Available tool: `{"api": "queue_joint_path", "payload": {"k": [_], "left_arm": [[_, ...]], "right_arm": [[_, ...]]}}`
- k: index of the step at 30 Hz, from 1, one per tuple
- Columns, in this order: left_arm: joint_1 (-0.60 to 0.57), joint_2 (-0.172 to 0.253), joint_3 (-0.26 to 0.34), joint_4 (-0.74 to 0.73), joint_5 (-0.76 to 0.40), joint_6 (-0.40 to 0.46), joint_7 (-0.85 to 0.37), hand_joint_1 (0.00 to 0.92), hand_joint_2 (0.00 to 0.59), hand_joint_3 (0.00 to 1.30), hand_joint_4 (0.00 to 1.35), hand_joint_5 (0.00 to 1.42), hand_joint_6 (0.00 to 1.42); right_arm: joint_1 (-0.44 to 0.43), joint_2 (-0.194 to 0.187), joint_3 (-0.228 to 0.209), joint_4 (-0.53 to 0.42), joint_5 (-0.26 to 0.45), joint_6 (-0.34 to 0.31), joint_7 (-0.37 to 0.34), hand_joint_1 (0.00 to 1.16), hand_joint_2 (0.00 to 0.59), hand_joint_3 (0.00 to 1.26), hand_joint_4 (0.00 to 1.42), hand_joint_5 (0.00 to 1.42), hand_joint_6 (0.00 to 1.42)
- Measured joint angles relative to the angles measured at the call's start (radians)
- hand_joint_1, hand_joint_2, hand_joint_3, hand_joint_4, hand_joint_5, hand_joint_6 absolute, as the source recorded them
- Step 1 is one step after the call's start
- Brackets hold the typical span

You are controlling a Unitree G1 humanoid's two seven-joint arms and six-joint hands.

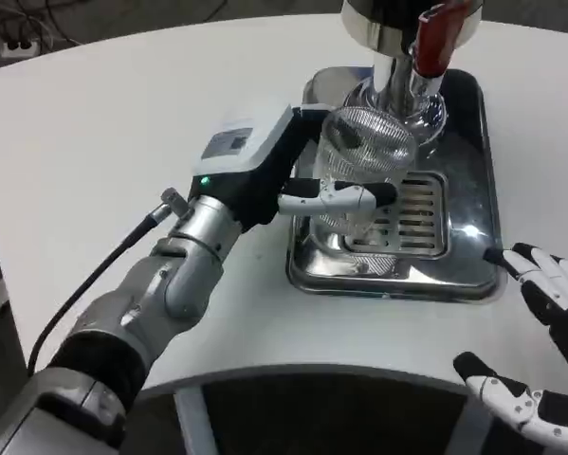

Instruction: Grasp the cup under the faucet to collect the drink, then remove the cup.

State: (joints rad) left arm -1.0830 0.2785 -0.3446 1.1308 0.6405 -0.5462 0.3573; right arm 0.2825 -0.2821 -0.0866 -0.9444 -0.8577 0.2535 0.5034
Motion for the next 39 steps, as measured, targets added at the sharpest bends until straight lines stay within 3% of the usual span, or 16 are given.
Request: {"api": "queue_joint_path", "payload": {"k": [5, 8, 10, 15, 20, 22, 24, 30, 39], "left_arm": [[-0.029, -0.023, -0.023, 0.018, 0.001, 0.005, 0.01, 0.537, 0.108, 0.99, 1.12, 1.34, 1.42], [-0.049, -0.03, -0.031, 0.03, 0.0, 0.014, 0.01, 0.531, 0.105, 0.91, 1.01, 1.25, 1.38], [-0.06, -0.034, -0.034, 0.035, 0.0, 0.021, 0.01, 0.506, 0.106, 0.8, 0.85, 1.11, 1.31], [-0.078, -0.042, -0.041, 0.042, -0.003, 0.037, -0.007, 0.429, 0.121, 0.68, 0.68, 0.91, 1.19], [-0.087, -0.042, -0.054, 0.043, -0.005, 0.038, -0.023, 0.358, 0.123, 0.5, 0.5, 0.72, 0.94], [-0.087, -0.041, -0.057, 0.043, -0.006, 0.038, -0.025, 0.331, 0.111, 0.38, 0.37, 0.55, 0.72], [-0.088, -0.039, -0.064, 0.044, -0.004, 0.042, -0.042, 0.313, 0.101, 0.32, 0.31, 0.46, 0.6], [-0.088, -0.037, -0.07, 0.05, -0.002, 0.051, -0.051, 0.267, 0.094, 0.25, 0.21, 0.37, 0.47], [-0.088, -0.02, -0.071, 0.042, -0.002, 0.043, -0.051, 0.264, 0.092, 0.25, 0.19, 0.37, 0.46]], "right_arm": [[0.0, -0.004, -0.018, 0.0, 0.017, 0.0, 0.0, 0.44, 0.358, 0.08, 0.0, 0.0, 0.0], [0.001, -0.007, -0.029, 0.0, 0.022, 0.0, 0.0, 0.44, 0.358, 0.08, 0.0, 0.0, 0.0], [0.003, -0.008, -0.033, 0.0, 0.026, 0.0, 0.0, 0.44, 0.358, 0.08, 0.0, 0.0, 0.0], [0.01, -0.01, -0.04, 0.0, 0.038, 0.0, 0.0, 0.44, 0.358, 0.08, 0.0, 0.0, 0.0], [0.01, -0.013, -0.045, 0.0, 0.042, 0.0, 0.0, 0.44, 0.358, 0.08, 0.0, 0.0, 0.0], [0.008, -0.015, -0.045, 0.0, 0.042, 0.0, 0.0, 0.44, 0.358, 0.08, 0.0, 0.0, 0.0], [0.002, -0.018, -0.044, 0.001, 0.042, 0.0, 0.0, 0.44, 0.358, 0.08, 0.0, 0.0, 0.0], [-0.005, -0.019, -0.042, 0.005, 0.043, 0.001, 0.0, 0.44, 0.358, 0.09, 0.0, 0.0, 0.0], [-0.005, -0.019, -0.033, 0.007, 0.042, 0.002, 0.0, 0.44, 0.358, 0.09, 0.0, 0.0, 0.0]]}}
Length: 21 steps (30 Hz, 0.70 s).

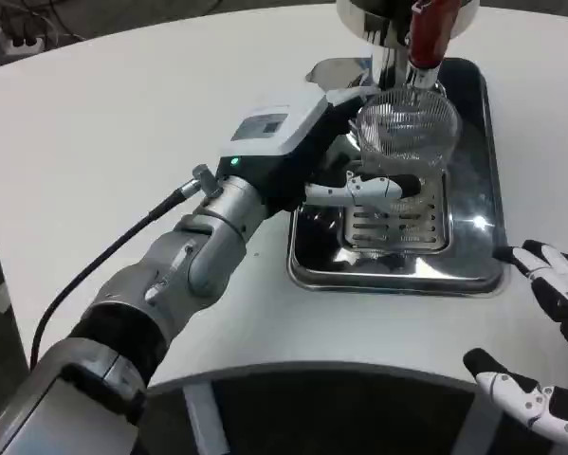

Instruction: Grasp the cup under the faucet to collect the drink, then remove the cup.

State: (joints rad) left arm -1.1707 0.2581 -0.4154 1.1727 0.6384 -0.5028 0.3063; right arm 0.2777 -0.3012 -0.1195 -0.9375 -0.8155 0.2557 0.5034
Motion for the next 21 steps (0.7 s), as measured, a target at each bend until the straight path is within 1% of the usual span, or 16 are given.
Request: {"api": "queue_joint_path", "payload": {"k": [5, 7, 13, 15, 18, 21], "left_arm": [[0.009, 0.02, 0.003, -0.044, -0.002, -0.033, 0.0, 0.266, 0.094, 0.25, 0.19, 0.37, 0.45], [0.022, 0.039, 0.004, -0.073, -0.004, -0.052, 0.0, 0.26, 0.098, 0.26, 0.19, 0.37, 0.44], [0.08, 0.087, 0.023, -0.168, -0.02, -0.073, -0.017, 0.253, 0.094, 0.27, 0.19, 0.37, 0.44], [0.117, 0.111, 0.04, -0.236, -0.037, -0.088, -0.038, 0.248, 0.091, 0.27, 0.19, 0.36, 0.42], [0.163, 0.143, 0.064, -0.328, -0.05, -0.084, -0.071, 0.25, 0.093, 0.25, 0.2, 0.35, 0.41], [0.226, 0.172, 0.113, -0.442, -0.087, -0.072, -0.107, 0.251, 0.094, 0.24, 0.21, 0.34, 0.39]], "right_arm": [[-0.002, 0.0, 0.007, 0.002, 0.0, 0.006, 0.0, 0.44, 0.358, 0.09, 0.0, 0.0, 0.0], [-0.004, 0.001, 0.009, 0.004, -0.001, 0.008, 0.0, 0.44, 0.358, 0.09, 0.0, 0.0, 0.0], [-0.019, 0.005, 0.022, 0.01, -0.001, 0.009, -0.002, 0.44, 0.358, 0.1, 0.0, 0.0, 0.0], [-0.027, 0.007, 0.025, 0.022, -0.001, 0.01, -0.004, 0.44, 0.358, 0.1, 0.0, 0.0, 0.0], [-0.032, 0.009, 0.028, 0.026, -0.001, 0.013, -0.004, 0.44, 0.358, 0.1, 0.0, 0.0, 0.0], [-0.037, 0.009, 0.028, 0.027, -0.001, 0.014, -0.005, 0.44, 0.358, 0.1, 0.0, 0.0, 0.0]]}}
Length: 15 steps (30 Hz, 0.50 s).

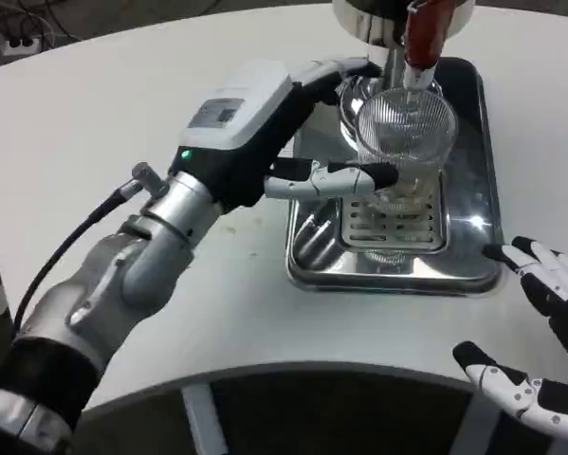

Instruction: Grasp the cup under the faucet to collect the drink, then remove the cup.

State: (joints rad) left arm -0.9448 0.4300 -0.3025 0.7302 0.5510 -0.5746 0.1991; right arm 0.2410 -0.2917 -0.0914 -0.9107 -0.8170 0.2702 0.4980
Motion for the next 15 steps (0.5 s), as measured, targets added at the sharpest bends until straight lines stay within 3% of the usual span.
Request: {"api": "queue_joint_path", "payload": {"k": [9, 12, 15], "left_arm": [[0.163, 0.049, 0.191, -0.348, -0.244, 0.022, -0.157, 0.188, 0.145, 0.27, 0.28, 0.37, 0.31], [0.187, 0.049, 0.231, -0.428, -0.389, 0.039, -0.268, 0.135, 0.149, 0.25, 0.22, 0.34, 0.28], [0.189, 0.03, 0.262, -0.479, -0.597, 0.146, -0.419, 0.089, 0.151, 0.23, 0.19, 0.32, 0.27]], "right_arm": [[-0.003, 0.005, 0.002, 0.0, 0.0, 0.001, -0.004, 0.44, 0.358, 0.1, 0.0, 0.0, 0.0], [-0.006, 0.006, 0.003, 0.0, 0.0, 0.002, -0.004, 0.44, 0.358, 0.11, 0.0, 0.0, 0.0], [-0.008, 0.006, 0.005, 0.0, 0.0, 0.001, -0.004, 0.44, 0.358, 0.11, 0.0, 0.0, 0.0]]}}
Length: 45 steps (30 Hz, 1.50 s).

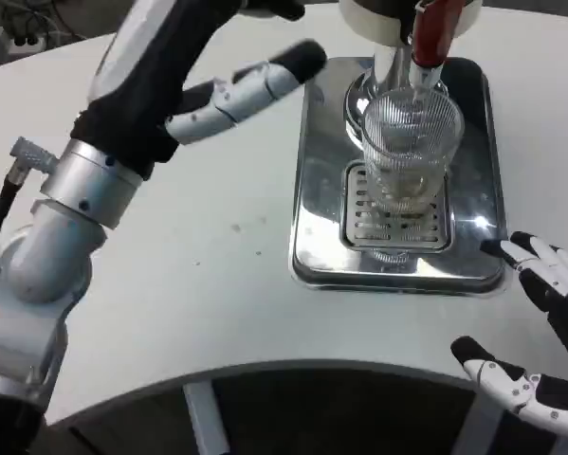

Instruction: Grasp the cup under the faucet to collect the drink, then remove the cup.

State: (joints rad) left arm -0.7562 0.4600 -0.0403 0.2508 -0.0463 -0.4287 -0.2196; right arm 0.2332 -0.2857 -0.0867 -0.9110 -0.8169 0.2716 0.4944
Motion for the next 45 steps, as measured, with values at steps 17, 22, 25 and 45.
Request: {"api": "queue_joint_path", "payload": {"k": [17, 22, 25, 45], "left_arm": [[-0.166, -0.024, 0.061, -0.127, -0.269, 0.455, -0.318, 0.0, 0.136, 0.2, 0.15, 0.28, 0.23], [-0.239, -0.041, 0.056, -0.093, -0.256, 0.502, -0.348, 0.0, 0.138, 0.19, 0.13, 0.26, 0.23], [-0.274, -0.048, 0.053, -0.06, -0.243, 0.506, -0.36, 0.0, 0.137, 0.19, 0.13, 0.26, 0.22], [-0.391, -0.13, -0.012, 0.204, -0.133, 0.443, -0.456, 0.0, 0.138, 0.2, 0.15, 0.27, 0.24]], "right_arm": [[0.007, 0.002, 0.009, -0.027, 0.0, -0.001, -0.004, 0.44, 0.358, 0.12, 0.0, 0.0, 0.0], [0.017, 0.003, 0.008, -0.04, 0.0, -0.001, -0.013, 0.44, 0.358, 0.12, 0.0, 0.0, 0.0], [0.025, 0.004, 0.008, -0.042, 0.0, -0.001, -0.015, 0.44, 0.358, 0.12, 0.0, 0.0, 0.0], [0.05, 0.006, -0.022, -0.066, 0.024, -0.002, -0.021, 0.44, 0.358, 0.12, 0.0, 0.0, 0.0]]}}
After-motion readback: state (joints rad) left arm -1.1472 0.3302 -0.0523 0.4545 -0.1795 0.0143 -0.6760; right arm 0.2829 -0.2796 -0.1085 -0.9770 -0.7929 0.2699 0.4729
